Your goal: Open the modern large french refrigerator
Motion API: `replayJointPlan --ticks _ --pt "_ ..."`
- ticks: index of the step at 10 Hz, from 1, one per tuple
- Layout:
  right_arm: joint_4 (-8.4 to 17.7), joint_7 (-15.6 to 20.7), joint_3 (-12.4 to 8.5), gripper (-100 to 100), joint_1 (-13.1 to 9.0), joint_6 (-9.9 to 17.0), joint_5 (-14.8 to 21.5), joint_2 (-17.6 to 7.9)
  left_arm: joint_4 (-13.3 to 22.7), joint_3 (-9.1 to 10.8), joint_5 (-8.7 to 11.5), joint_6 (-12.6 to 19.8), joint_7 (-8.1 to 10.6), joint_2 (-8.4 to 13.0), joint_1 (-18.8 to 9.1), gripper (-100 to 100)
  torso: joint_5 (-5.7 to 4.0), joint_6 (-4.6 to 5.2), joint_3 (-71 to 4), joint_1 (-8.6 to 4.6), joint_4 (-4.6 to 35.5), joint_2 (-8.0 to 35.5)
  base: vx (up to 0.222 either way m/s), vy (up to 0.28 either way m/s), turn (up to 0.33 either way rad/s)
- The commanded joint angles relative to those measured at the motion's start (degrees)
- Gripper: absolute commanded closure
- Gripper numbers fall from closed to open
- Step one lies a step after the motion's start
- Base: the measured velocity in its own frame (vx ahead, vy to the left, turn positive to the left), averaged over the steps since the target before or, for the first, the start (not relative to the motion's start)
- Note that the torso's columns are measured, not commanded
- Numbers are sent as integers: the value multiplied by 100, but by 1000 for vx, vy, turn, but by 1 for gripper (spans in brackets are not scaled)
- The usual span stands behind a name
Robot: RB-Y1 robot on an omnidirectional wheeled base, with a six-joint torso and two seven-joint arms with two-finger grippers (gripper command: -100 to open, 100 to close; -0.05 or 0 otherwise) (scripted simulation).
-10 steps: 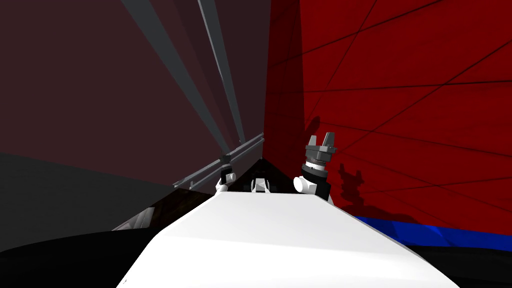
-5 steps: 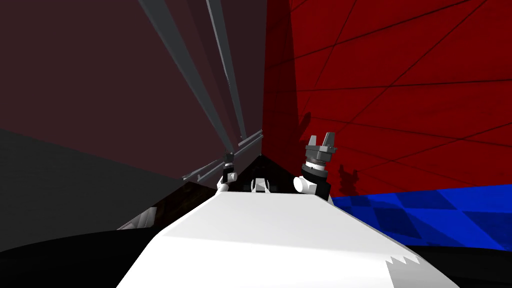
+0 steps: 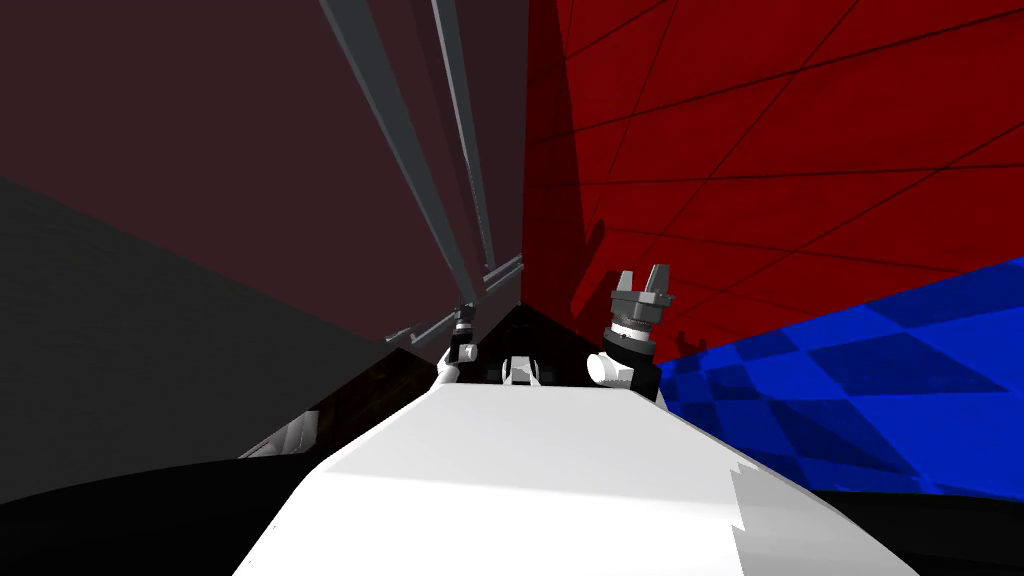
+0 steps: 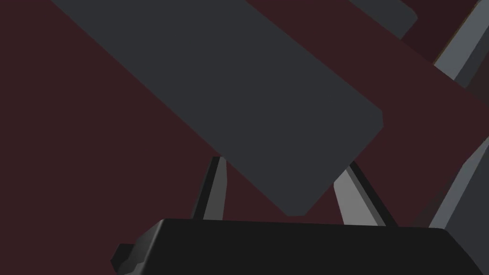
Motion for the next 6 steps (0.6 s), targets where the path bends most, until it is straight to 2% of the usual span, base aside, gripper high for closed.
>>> replayJointPlan --ticks 1,2,6 --pt "0 0 1 0 1 0 0 1 -81 -247 -86 23 164 81 44 100 -5 -23 -13 2 0 -27 -163 102 -153" --pt "0 0 0 0 0 0 0 0 -81 -247 -86 23 164 81 44 100 7 5 -2 18 -5 -2 -175 117 -134" --pt "0 0 0 0 0 0 0 0 -236 -686 -239 7 474 255 96 100 7 -22 13 23 4 20 -184 130 -133"
